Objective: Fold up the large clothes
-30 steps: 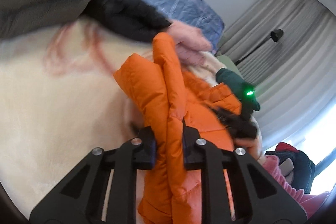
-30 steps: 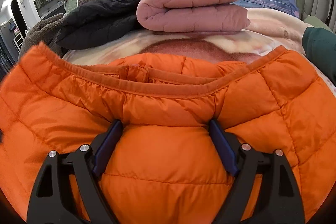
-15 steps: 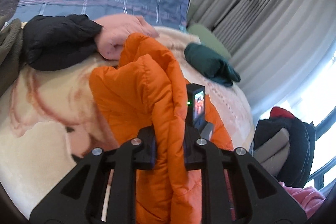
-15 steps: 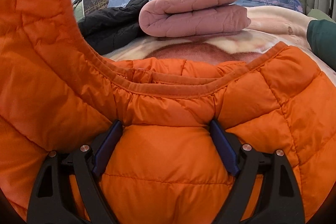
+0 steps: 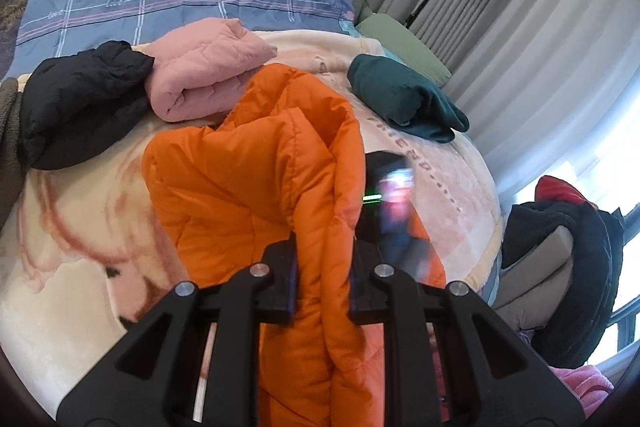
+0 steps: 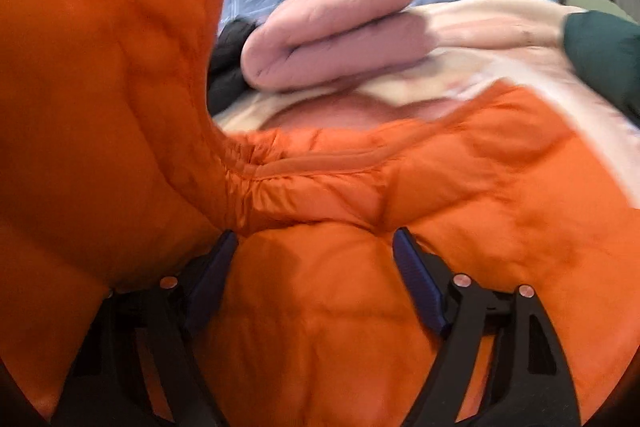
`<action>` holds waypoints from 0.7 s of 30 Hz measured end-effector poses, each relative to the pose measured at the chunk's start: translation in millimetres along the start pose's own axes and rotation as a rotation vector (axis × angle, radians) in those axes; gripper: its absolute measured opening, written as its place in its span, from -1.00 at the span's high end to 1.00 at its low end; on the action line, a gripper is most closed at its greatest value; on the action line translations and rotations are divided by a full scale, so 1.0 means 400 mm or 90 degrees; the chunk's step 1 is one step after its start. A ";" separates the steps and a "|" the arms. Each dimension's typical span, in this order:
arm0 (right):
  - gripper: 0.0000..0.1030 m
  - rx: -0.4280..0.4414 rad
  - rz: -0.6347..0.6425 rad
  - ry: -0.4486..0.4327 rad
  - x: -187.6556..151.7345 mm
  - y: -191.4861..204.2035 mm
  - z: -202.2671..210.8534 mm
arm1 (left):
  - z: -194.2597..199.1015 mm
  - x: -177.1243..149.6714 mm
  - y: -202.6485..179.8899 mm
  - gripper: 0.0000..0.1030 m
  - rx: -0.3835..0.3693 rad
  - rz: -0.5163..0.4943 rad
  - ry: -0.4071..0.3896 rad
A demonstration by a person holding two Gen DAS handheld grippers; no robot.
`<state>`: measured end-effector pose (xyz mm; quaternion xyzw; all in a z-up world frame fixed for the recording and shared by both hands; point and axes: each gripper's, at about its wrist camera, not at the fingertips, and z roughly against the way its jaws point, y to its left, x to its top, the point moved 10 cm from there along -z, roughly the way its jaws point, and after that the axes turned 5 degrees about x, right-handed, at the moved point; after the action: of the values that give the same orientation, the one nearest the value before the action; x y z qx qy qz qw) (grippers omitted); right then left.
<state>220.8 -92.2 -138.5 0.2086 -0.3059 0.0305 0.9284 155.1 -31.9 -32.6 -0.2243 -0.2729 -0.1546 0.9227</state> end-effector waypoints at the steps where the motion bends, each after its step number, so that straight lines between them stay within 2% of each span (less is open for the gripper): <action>1: -0.56 0.005 0.002 -0.025 0.007 -0.008 0.052 | 0.003 0.000 0.004 0.66 0.003 0.004 -0.001; 3: -0.51 0.030 0.008 -0.054 -0.004 -0.026 0.131 | 0.006 -0.001 0.005 0.66 0.004 0.008 -0.002; 5: -0.02 0.047 0.002 -0.069 -0.024 -0.056 0.180 | 0.008 -0.001 -0.005 0.66 0.005 0.004 -0.002; 8: 0.40 0.083 -0.055 -0.093 -0.057 -0.136 0.241 | -0.003 0.008 -0.041 0.66 0.001 -0.009 0.002; 10: 0.46 0.117 -0.096 -0.083 -0.082 -0.186 0.234 | -0.025 0.019 -0.073 0.66 -0.001 -0.021 0.010; 12: 0.56 0.136 -0.130 -0.041 -0.118 -0.216 0.178 | -0.058 0.031 -0.113 0.66 -0.007 -0.034 0.022; 14: 0.77 0.150 -0.148 -0.022 -0.144 -0.226 0.135 | -0.099 0.039 -0.155 0.64 -0.013 -0.050 0.033; 18: 0.77 0.167 -0.149 -0.034 -0.150 -0.219 0.144 | -0.220 0.023 -0.236 0.58 -0.004 -0.093 0.065; 21: 0.75 0.162 -0.164 -0.059 -0.148 -0.241 0.204 | -0.305 -0.001 -0.272 0.58 -0.003 -0.107 0.091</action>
<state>145.1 -209.0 -149.3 0.3627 -0.3126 -0.0595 0.8759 163.2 -185.4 -88.5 -0.1910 -0.2242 -0.2472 0.9231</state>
